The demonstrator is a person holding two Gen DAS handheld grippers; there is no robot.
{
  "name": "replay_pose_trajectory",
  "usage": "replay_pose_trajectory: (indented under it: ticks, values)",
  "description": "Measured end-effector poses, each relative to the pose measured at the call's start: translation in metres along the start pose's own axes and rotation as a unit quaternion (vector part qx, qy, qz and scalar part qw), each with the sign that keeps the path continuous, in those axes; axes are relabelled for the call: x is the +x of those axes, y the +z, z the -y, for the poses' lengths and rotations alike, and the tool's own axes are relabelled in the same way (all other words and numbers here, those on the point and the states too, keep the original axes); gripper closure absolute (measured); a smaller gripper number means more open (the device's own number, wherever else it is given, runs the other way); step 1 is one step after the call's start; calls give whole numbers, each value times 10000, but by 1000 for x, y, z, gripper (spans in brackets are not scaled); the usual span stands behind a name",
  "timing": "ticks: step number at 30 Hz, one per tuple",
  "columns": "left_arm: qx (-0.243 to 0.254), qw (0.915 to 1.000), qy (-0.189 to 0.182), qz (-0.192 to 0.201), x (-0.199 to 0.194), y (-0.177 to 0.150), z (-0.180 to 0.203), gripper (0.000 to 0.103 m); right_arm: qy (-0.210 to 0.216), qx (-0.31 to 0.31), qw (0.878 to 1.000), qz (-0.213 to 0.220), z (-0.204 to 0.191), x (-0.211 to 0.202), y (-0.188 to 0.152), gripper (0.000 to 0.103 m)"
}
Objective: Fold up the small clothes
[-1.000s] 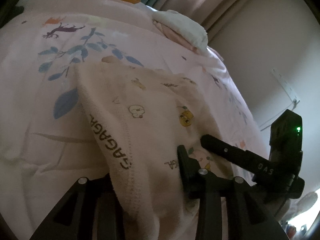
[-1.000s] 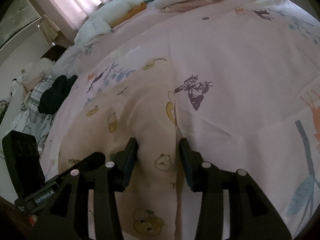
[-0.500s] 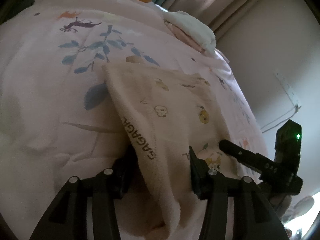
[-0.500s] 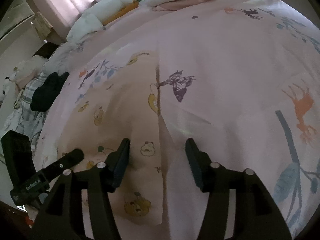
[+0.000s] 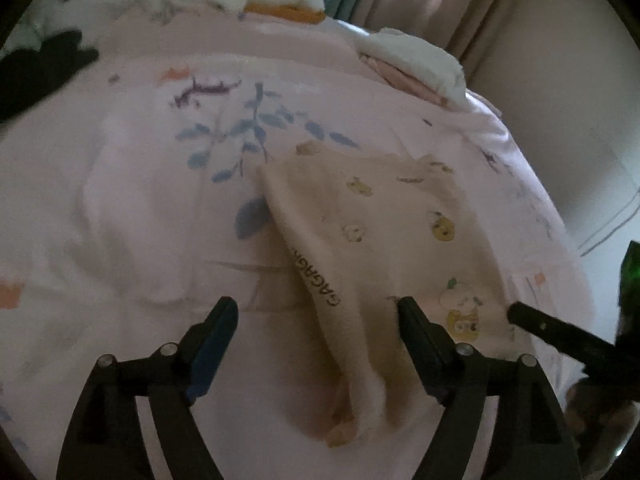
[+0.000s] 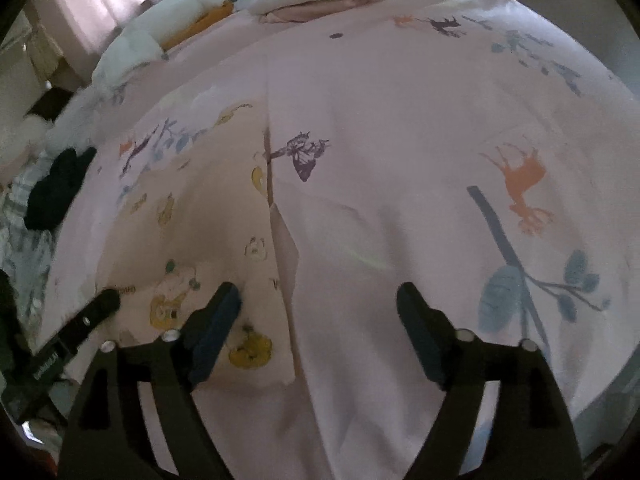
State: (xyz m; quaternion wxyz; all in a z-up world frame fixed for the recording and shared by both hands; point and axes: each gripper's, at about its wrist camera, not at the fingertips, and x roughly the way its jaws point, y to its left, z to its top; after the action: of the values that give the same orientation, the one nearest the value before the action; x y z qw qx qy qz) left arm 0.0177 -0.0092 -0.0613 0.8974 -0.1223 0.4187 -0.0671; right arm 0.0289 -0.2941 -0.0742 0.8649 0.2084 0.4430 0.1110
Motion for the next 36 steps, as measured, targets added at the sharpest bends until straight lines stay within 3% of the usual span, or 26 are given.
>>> replay_pose_trajectory:
  ticks: [3, 4, 7, 12, 28, 36]
  values:
    - [161, 9996, 214, 65, -8, -1, 10, 14, -144, -232, 9996, -35, -7, -6, -4, 1]
    - [239, 9994, 240, 107, -11, -2, 14, 8, -130, -318, 9994, 14, -9, -9, -5, 0]
    - [372, 9990, 162, 172, -18, 0, 18, 2, 42, -418, 9990, 121, -12, -17, -5, 0]
    - [331, 9994, 108, 30, -19, 1, 20, 1, -227, -433, 9988, 47, -15, -16, -7, 0]
    - [464, 9988, 121, -58, -12, 2, 32, 1, -199, -251, 9995, 0, -12, -13, -5, 0]
    - [327, 9992, 207, 87, -15, 3, 30, 1, -194, -246, 9995, -22, -12, -11, -4, 0]
